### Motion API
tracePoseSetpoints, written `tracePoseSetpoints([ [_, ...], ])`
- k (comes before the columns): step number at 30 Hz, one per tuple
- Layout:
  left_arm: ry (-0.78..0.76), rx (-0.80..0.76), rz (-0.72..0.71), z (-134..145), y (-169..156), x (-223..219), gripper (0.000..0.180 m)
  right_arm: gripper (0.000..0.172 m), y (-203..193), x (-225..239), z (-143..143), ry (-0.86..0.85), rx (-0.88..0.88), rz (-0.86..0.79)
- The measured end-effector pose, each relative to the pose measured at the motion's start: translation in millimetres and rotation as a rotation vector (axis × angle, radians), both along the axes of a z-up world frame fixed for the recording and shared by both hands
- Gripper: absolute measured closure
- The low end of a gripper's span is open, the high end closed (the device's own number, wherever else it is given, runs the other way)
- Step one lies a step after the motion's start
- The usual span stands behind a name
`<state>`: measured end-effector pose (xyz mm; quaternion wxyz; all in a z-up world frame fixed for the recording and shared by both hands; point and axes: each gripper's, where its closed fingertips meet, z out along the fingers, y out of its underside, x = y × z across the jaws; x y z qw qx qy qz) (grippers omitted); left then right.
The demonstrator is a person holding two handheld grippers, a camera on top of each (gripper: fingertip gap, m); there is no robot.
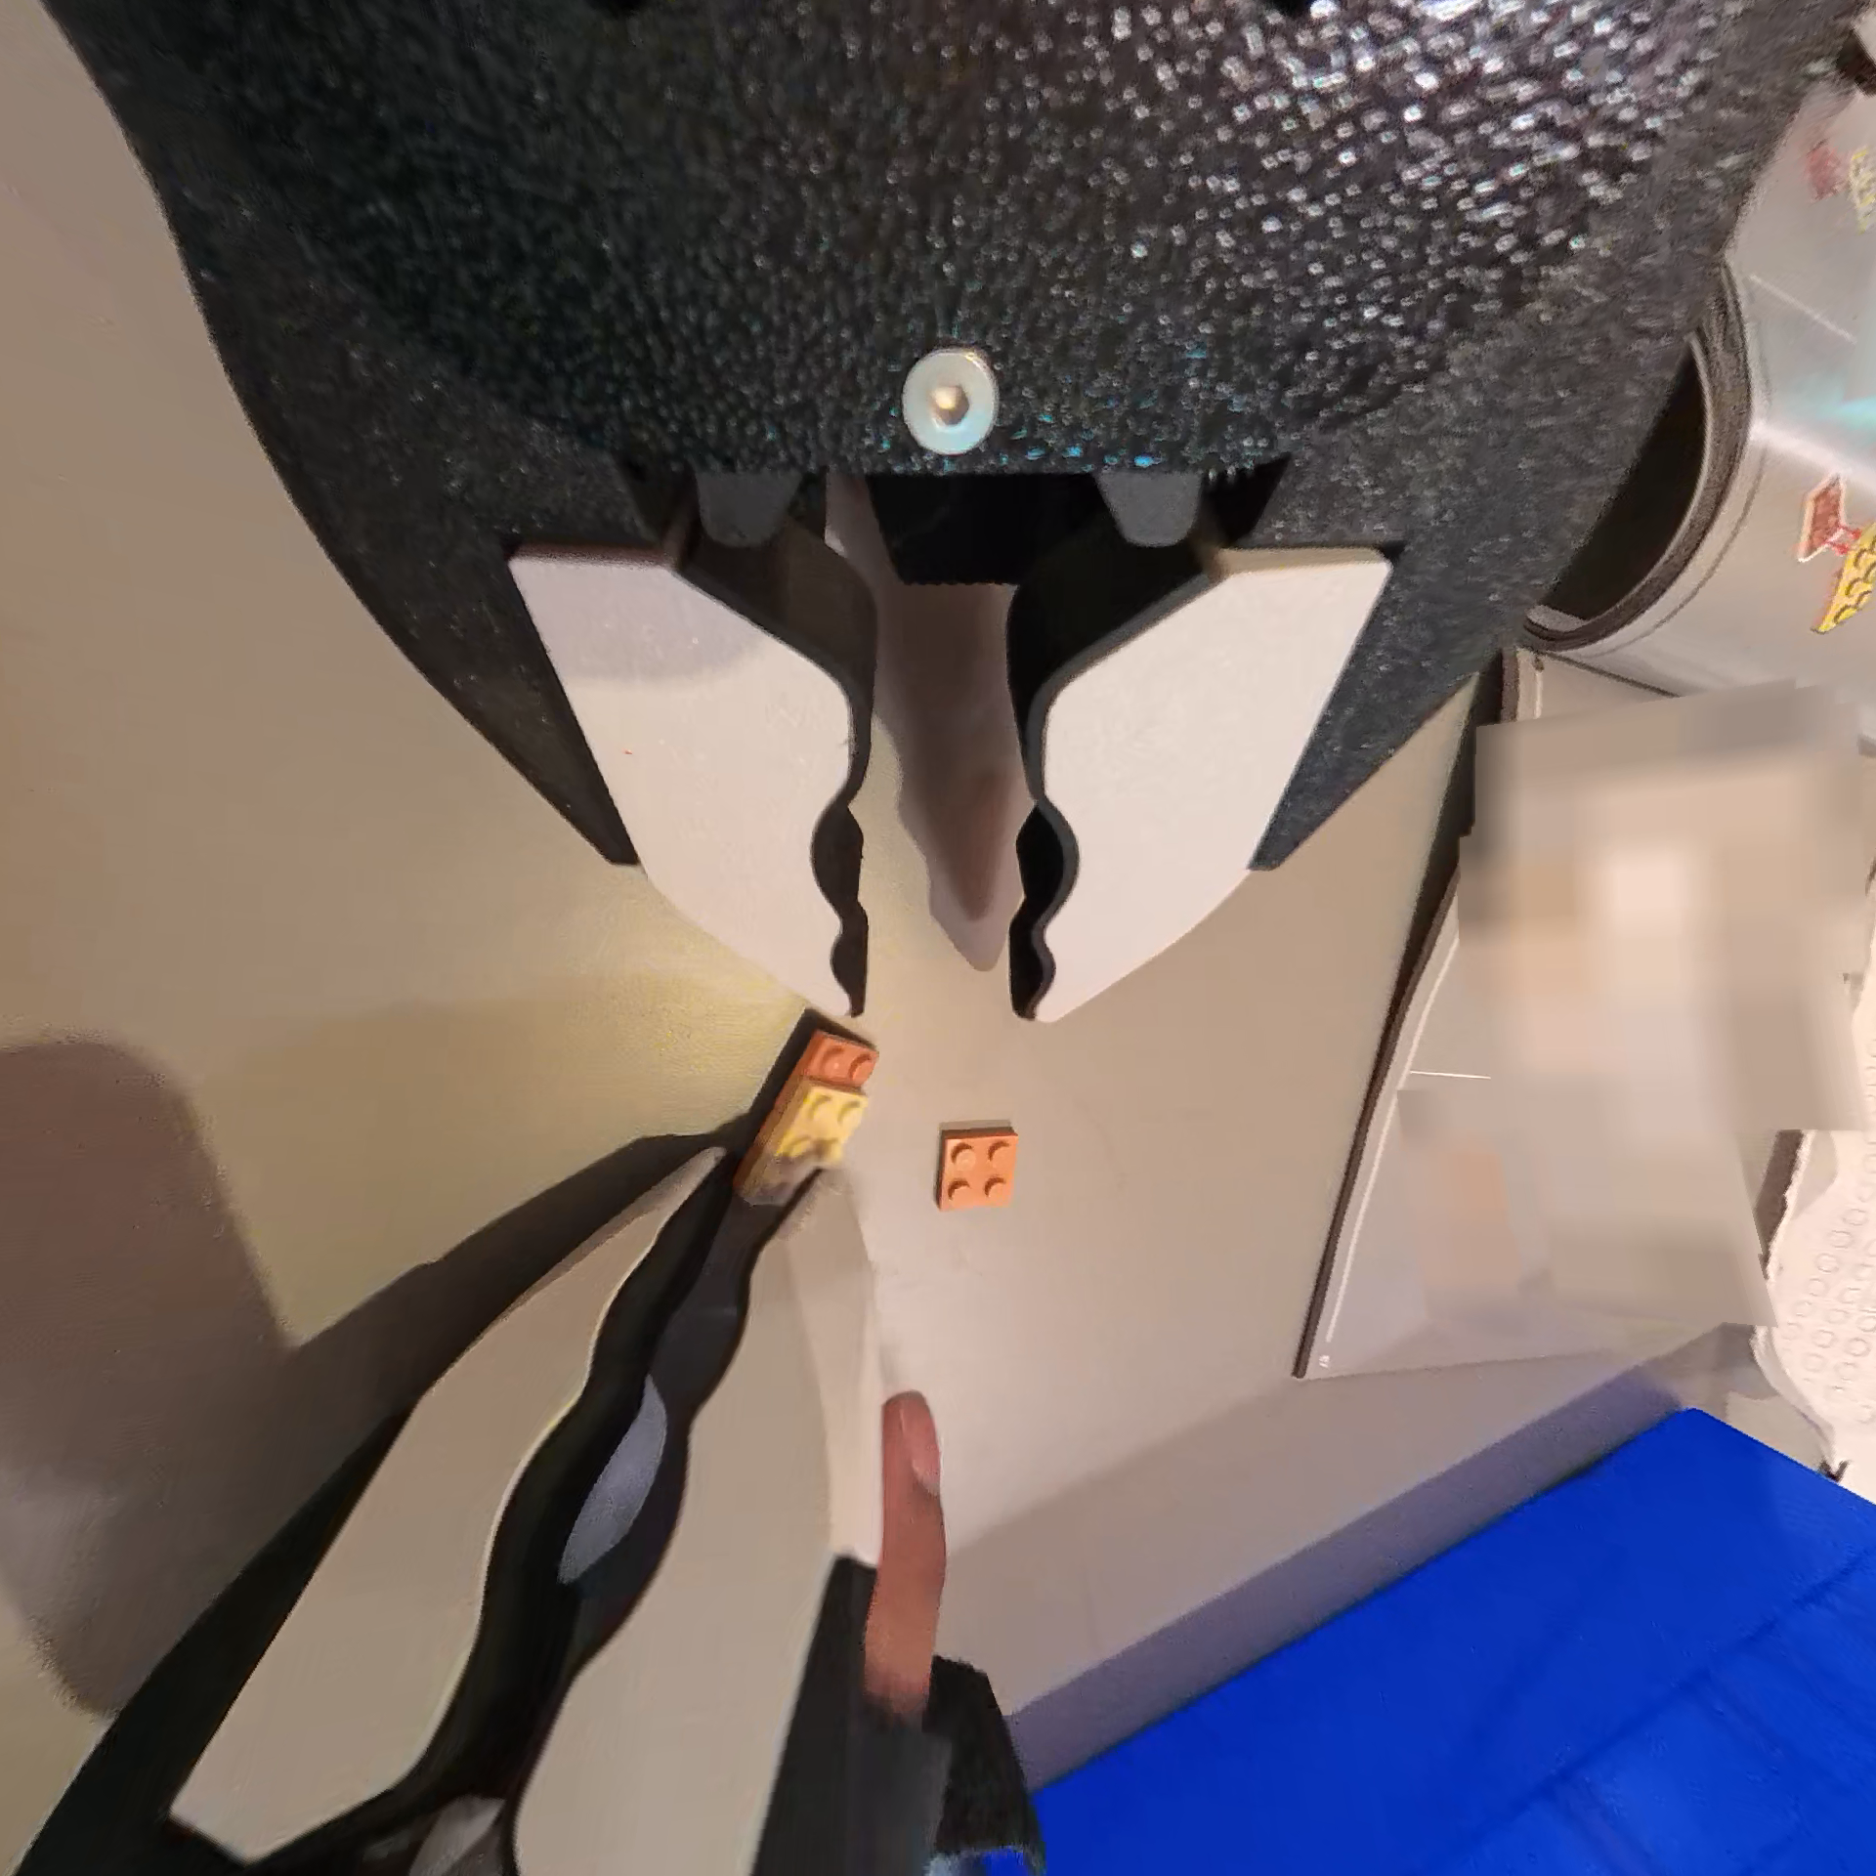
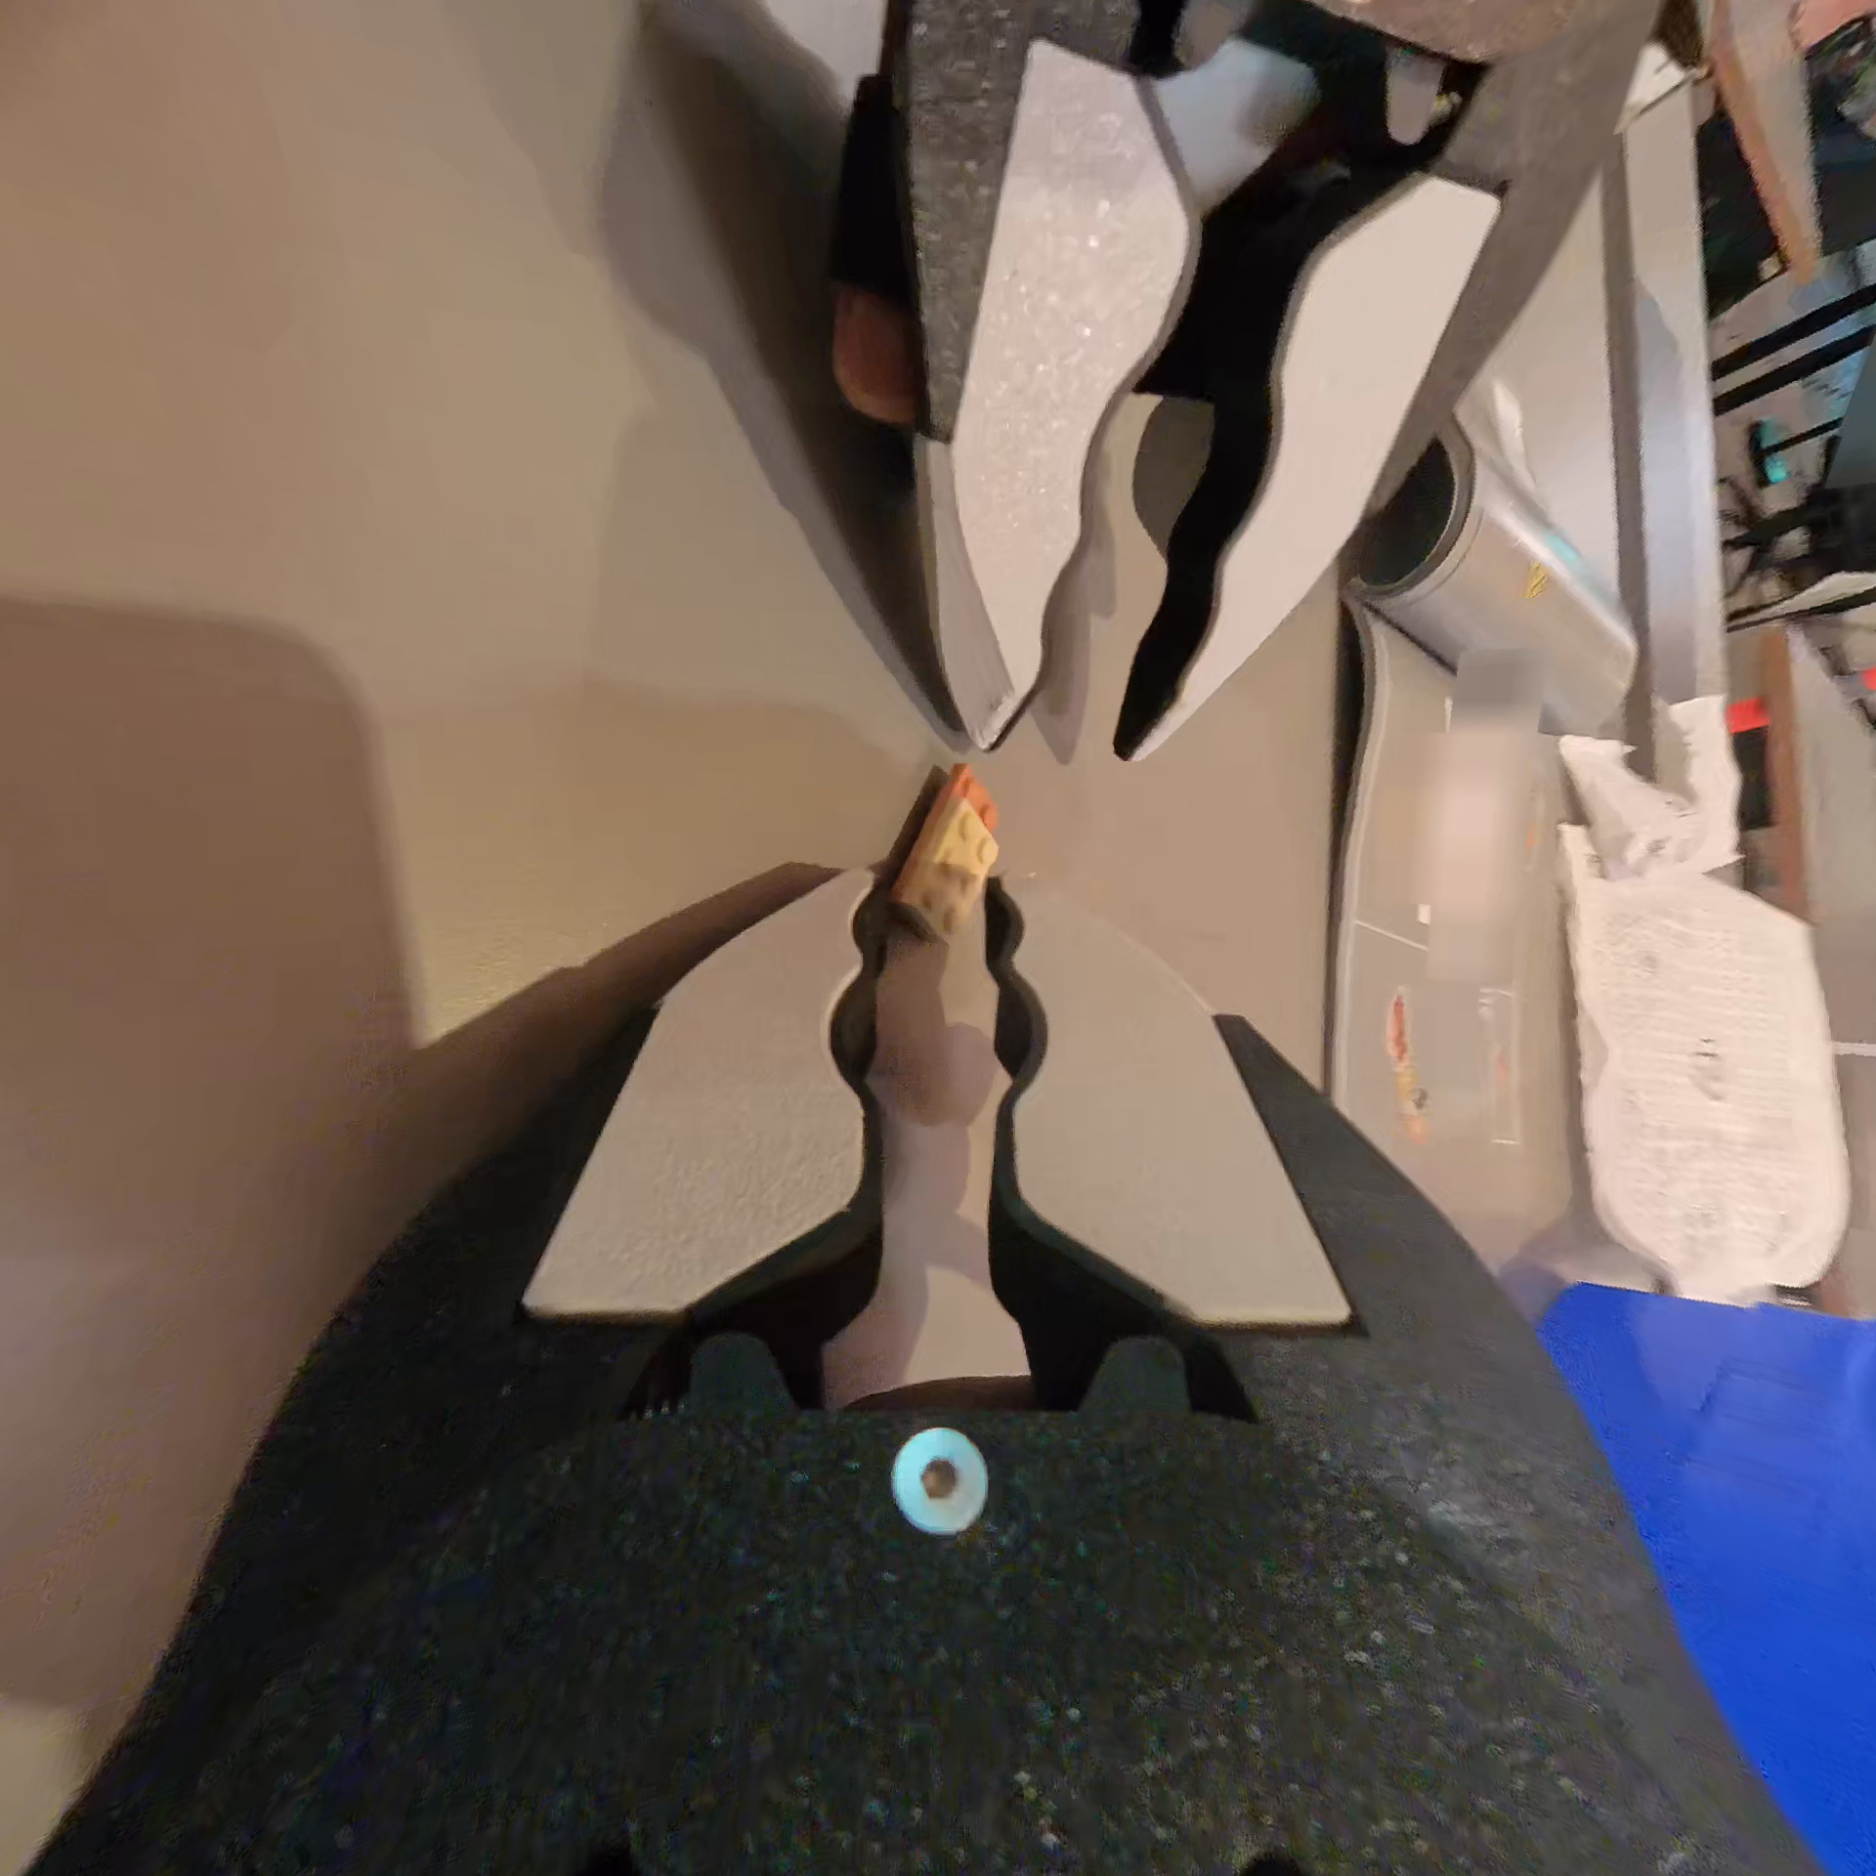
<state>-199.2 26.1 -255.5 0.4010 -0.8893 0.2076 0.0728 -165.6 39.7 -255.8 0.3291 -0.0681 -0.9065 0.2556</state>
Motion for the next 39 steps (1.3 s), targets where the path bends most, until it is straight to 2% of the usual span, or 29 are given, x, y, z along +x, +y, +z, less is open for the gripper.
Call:
tracePoseSetpoints([
  [2,-0.028,-0.001,-0.004,0,-3,3,0.154,0.147,0,3,2,-0.049,-0.057,-0.010],
  [7,-0.117,0.008,0.022,1,-9,7,0.154,0.145,1,5,8,-0.141,-0.195,-0.055],
  [12,-0.280,0.092,0.067,17,-6,2,0.155,0.150,23,-16,17,-0.185,-0.348,-0.234],
  [15,-0.306,0.185,0.120,30,0,-13,0.156,0.154,40,-28,21,-0.172,-0.400,-0.308],
  [19,-0.260,0.285,0.149,42,9,-29,0.158,0.159,45,-35,24,-0.182,-0.456,-0.311],
  [26,-0.209,0.485,0.089,69,25,-38,0.164,0.166,45,-50,34,-0.175,-0.555,-0.305],
  [32,-0.319,0.633,0.013,92,25,-39,0.180,0.172,39,-63,42,-0.133,-0.634,-0.277],
  [39,-0.356,0.686,-0.009,99,8,-34,0.180,0.172,39,-66,44,-0.100,-0.626,-0.286],
])
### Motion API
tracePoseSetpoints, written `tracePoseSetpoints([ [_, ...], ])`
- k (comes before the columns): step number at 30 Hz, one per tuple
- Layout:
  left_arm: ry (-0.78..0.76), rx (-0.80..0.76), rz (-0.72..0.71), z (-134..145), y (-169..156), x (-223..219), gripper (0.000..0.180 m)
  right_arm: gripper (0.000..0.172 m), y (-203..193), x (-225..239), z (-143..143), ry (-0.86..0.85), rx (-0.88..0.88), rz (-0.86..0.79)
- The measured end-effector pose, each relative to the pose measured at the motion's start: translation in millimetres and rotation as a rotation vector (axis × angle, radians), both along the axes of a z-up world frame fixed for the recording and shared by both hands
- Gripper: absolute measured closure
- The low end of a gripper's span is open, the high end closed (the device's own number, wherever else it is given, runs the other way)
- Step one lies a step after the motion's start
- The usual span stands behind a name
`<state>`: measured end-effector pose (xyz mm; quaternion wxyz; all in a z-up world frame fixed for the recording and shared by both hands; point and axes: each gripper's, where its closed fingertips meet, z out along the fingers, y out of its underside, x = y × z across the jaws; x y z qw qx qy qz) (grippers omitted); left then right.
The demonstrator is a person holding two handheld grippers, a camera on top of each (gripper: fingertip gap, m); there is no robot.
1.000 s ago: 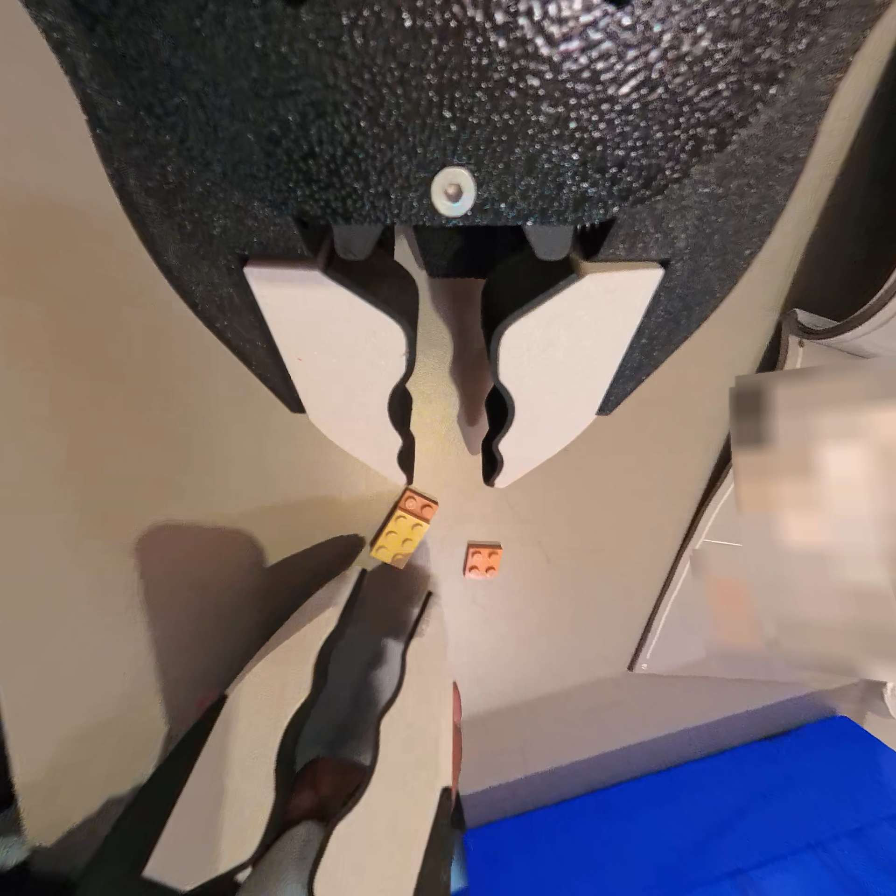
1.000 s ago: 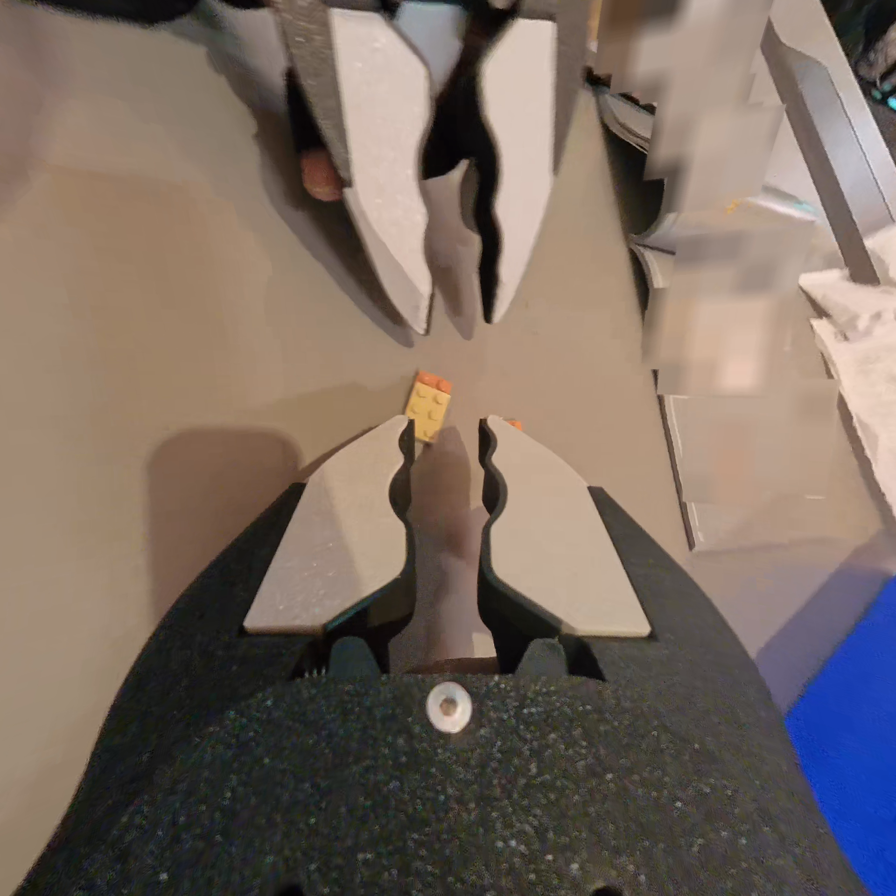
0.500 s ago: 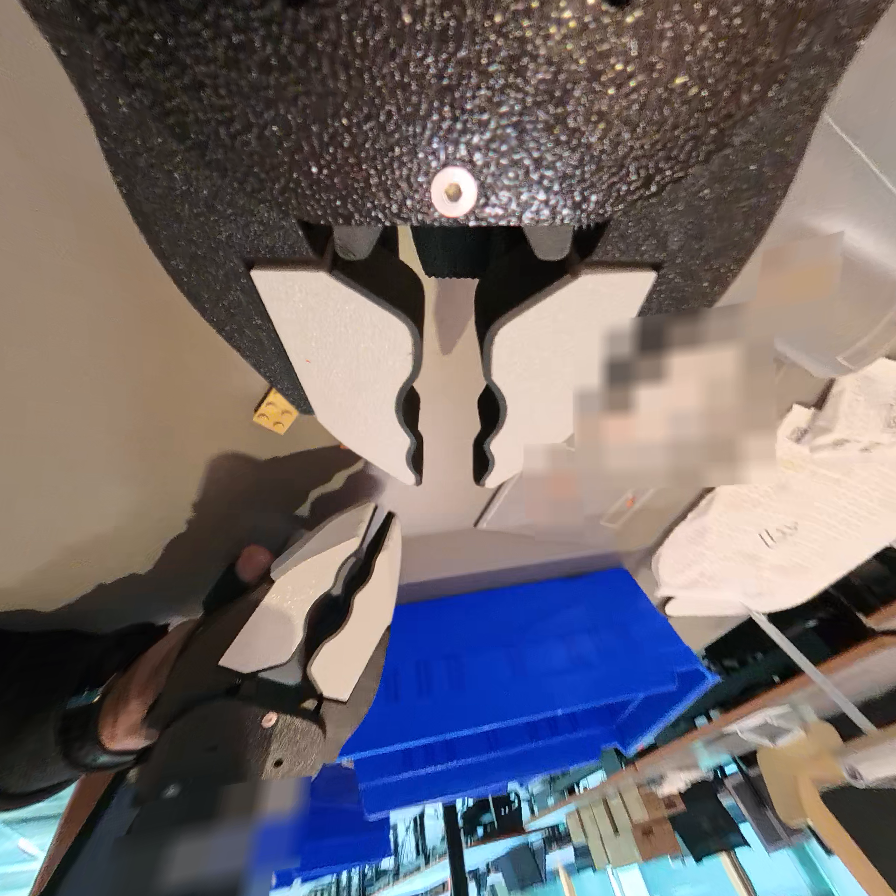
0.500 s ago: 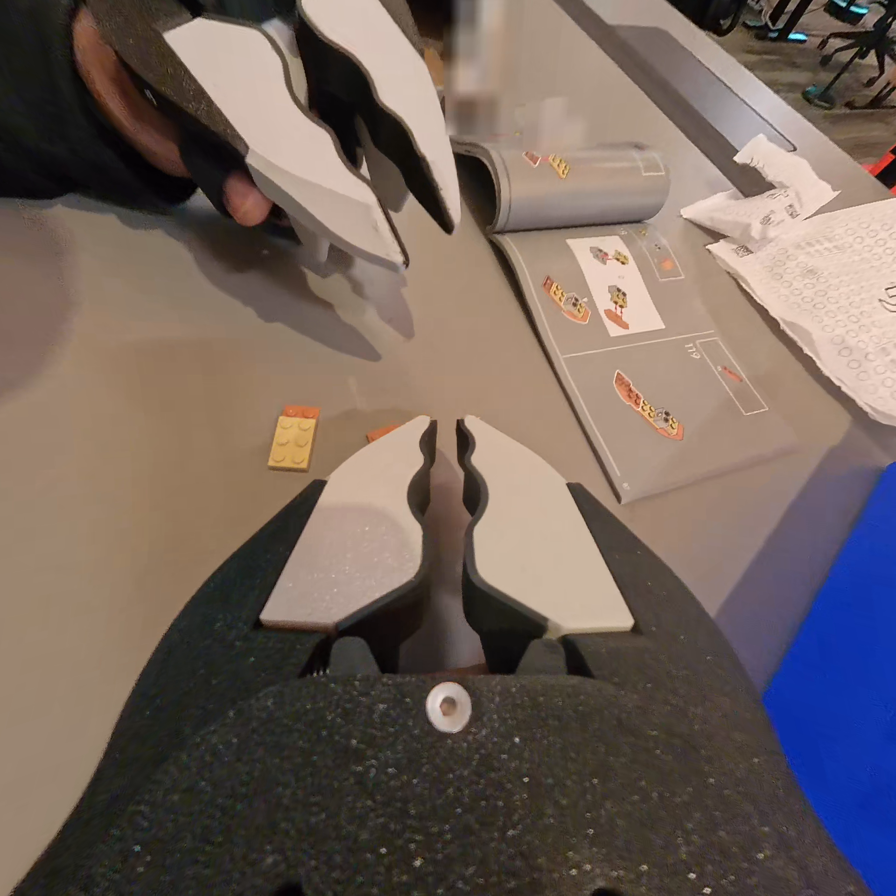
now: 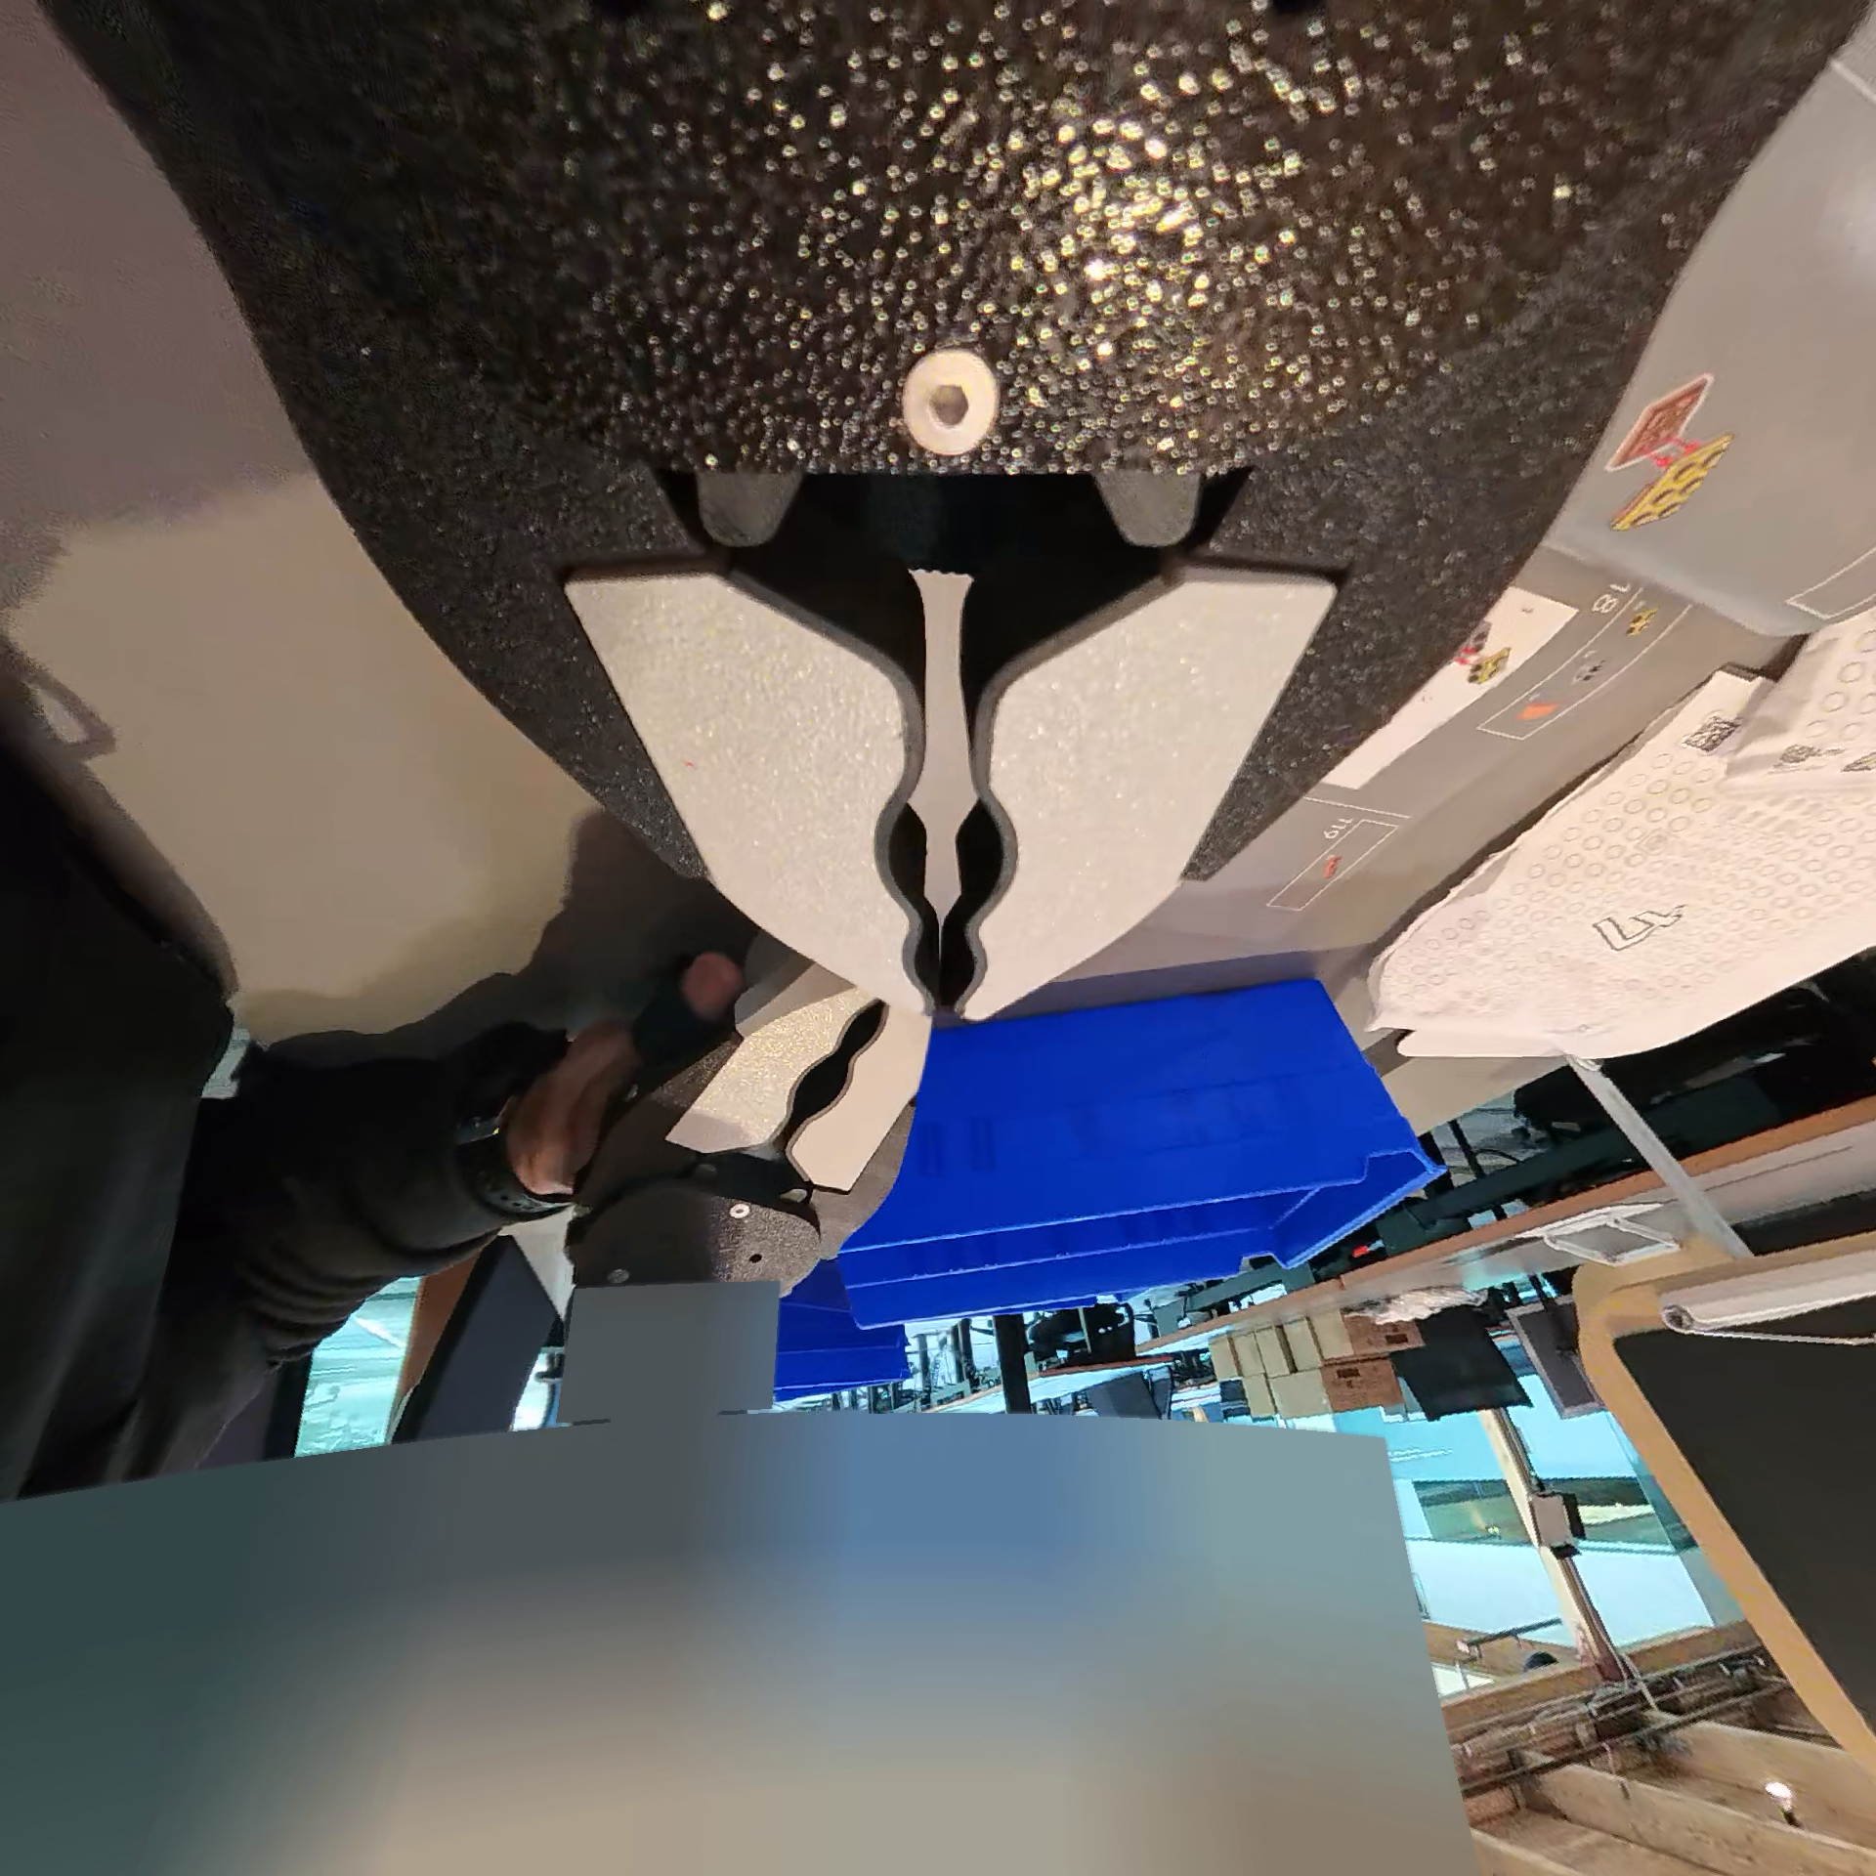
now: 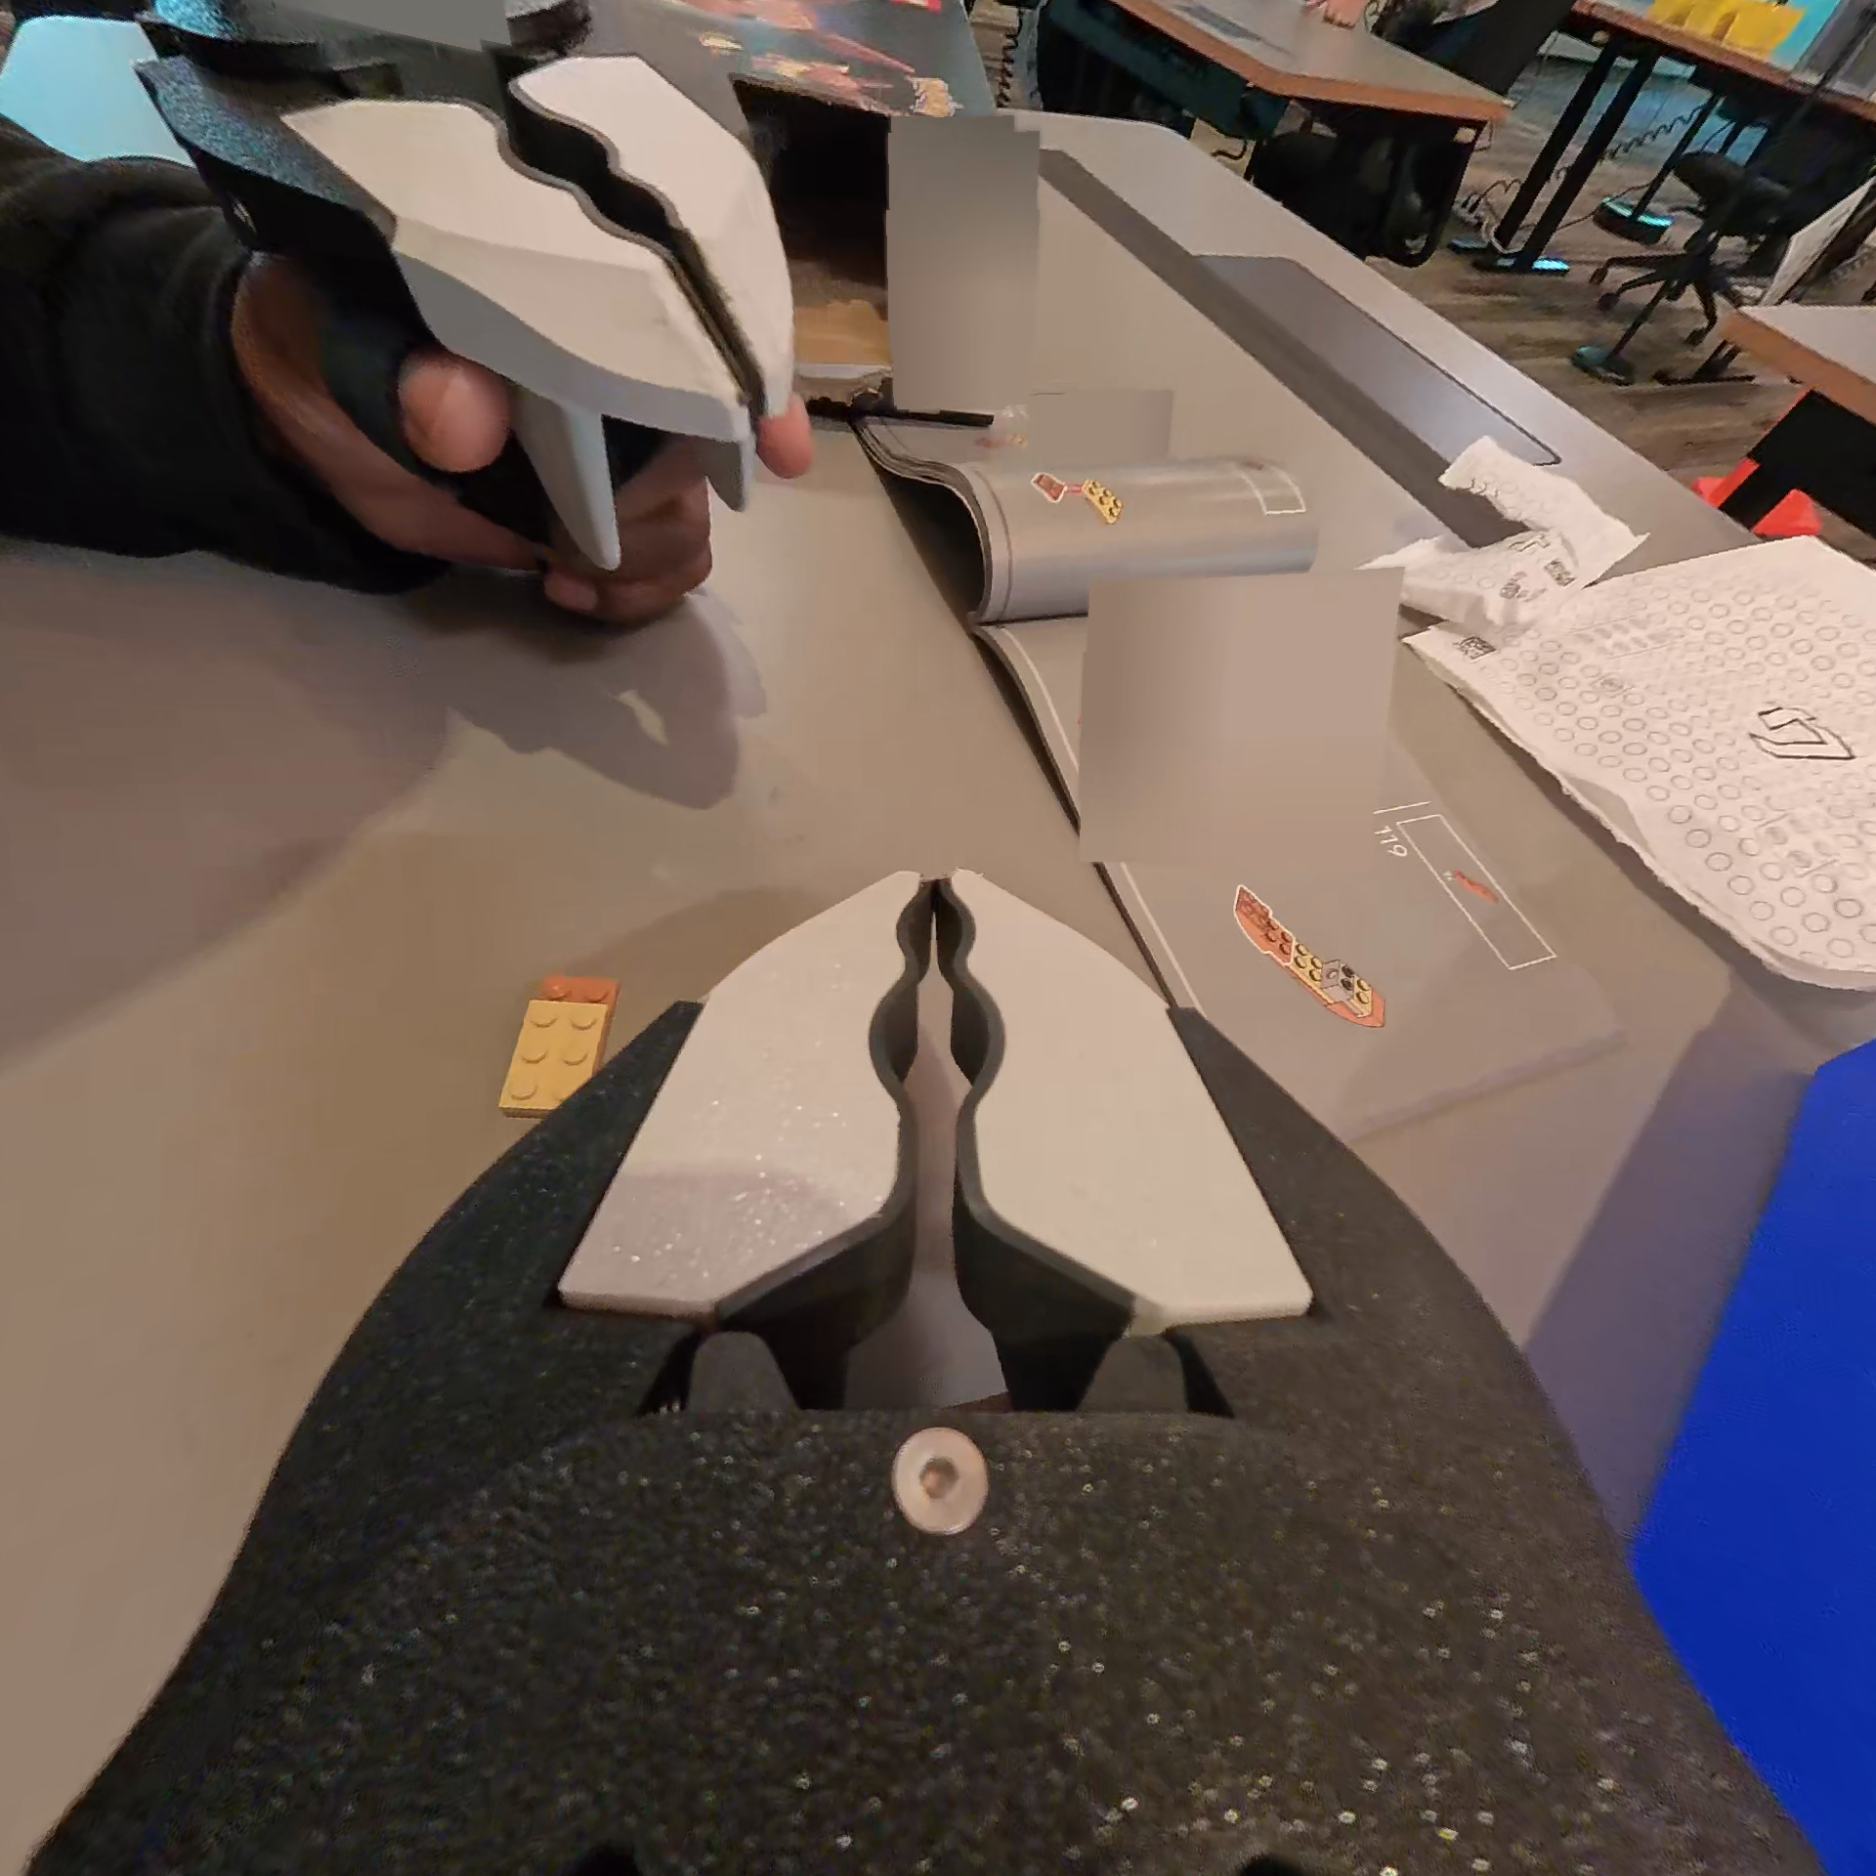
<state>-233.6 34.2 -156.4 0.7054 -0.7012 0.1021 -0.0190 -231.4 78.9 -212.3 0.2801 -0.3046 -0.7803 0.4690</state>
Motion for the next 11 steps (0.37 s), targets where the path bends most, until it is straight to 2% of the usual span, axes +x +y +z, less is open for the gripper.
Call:
tracePoseSetpoints([
  [11,-0.020,-0.025,0.044,-3,-1,-4,0.180,0.172,14,-1,-4,0.013,0.057,-0.073],
])
